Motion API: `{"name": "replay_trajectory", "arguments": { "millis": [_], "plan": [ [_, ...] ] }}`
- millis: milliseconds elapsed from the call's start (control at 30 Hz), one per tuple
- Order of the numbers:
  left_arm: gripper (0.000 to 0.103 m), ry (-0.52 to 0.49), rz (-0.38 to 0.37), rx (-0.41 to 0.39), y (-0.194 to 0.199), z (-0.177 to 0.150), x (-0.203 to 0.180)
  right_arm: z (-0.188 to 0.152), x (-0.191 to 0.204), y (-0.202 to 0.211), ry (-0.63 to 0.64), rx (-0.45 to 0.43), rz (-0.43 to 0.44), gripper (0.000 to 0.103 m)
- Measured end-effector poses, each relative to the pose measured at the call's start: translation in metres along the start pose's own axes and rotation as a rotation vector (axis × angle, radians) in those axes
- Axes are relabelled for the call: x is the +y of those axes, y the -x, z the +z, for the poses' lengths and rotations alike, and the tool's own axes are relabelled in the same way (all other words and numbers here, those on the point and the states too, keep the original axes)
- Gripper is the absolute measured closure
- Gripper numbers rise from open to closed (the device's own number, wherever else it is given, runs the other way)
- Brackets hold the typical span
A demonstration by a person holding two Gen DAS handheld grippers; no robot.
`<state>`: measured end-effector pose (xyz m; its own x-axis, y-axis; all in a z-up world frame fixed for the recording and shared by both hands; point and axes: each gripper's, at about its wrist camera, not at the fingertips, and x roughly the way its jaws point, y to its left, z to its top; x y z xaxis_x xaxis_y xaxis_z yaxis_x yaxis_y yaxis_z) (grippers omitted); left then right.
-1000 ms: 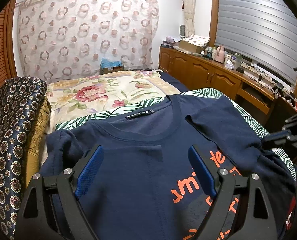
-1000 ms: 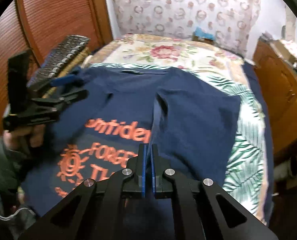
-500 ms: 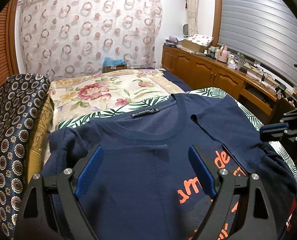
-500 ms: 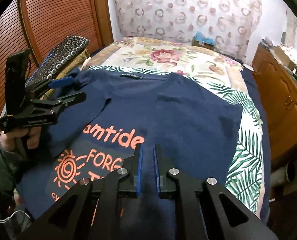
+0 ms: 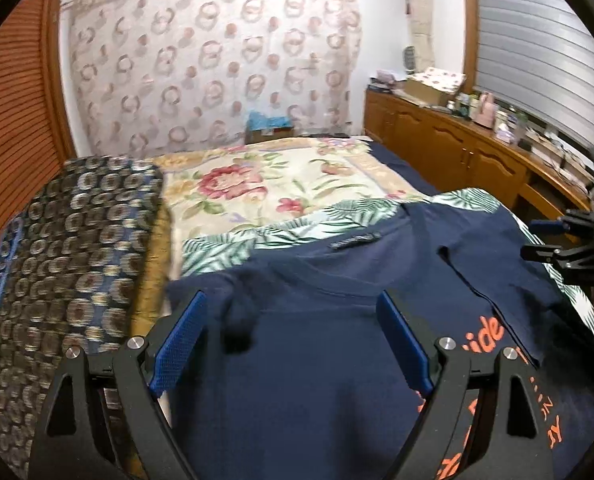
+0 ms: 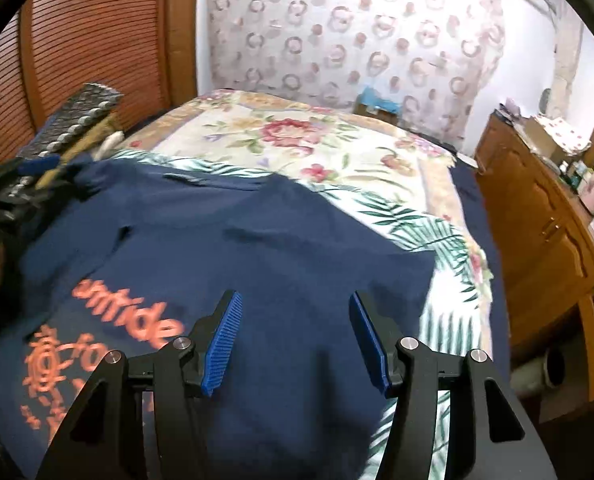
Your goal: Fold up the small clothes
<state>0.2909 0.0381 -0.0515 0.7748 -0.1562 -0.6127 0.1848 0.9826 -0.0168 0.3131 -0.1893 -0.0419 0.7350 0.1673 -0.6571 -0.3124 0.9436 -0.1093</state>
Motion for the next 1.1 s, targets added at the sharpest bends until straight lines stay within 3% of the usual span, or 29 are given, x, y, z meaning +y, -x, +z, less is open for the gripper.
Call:
{"name": "replay_trajectory", "arguments": {
  "millis": [167, 333, 433, 700, 767, 800, 833, 1100],
  "plan": [
    [0.021, -0.019, 0.064, 0.06, -0.005, 0.005, 0.014, -0.006, -0.025, -0.027, -0.051, 0.0, -0.039, 0.045],
    [0.044, -0.061, 0.094, 0.155, -0.026, 0.013, 0.015, -0.01, -0.029, -0.046, -0.069, 0.016, -0.043, 0.045],
    [0.051, -0.093, 0.109, 0.21, -0.04, 0.014, 0.011, -0.007, -0.029, -0.046, -0.091, 0.008, -0.012, 0.045],
    [0.055, -0.153, 0.193, 0.304, -0.064, 0.01, 0.009, -0.004, -0.05, -0.047, -0.135, 0.031, -0.002, 0.045],
    [0.072, -0.154, 0.2, 0.297, -0.064, 0.009, 0.011, -0.005, -0.05, -0.046, -0.132, 0.03, -0.02, 0.045],
    [0.088, -0.146, 0.197, 0.294, -0.065, 0.01, 0.012, -0.005, -0.048, -0.045, -0.126, 0.029, -0.027, 0.045],
    [0.094, -0.137, 0.19, 0.288, -0.063, 0.01, 0.014, -0.005, -0.048, -0.047, -0.123, 0.029, -0.03, 0.045],
    [0.096, -0.079, 0.138, 0.141, -0.02, 0.023, 0.019, -0.007, -0.044, -0.045, -0.093, 0.023, -0.064, 0.045]
  ]
}}
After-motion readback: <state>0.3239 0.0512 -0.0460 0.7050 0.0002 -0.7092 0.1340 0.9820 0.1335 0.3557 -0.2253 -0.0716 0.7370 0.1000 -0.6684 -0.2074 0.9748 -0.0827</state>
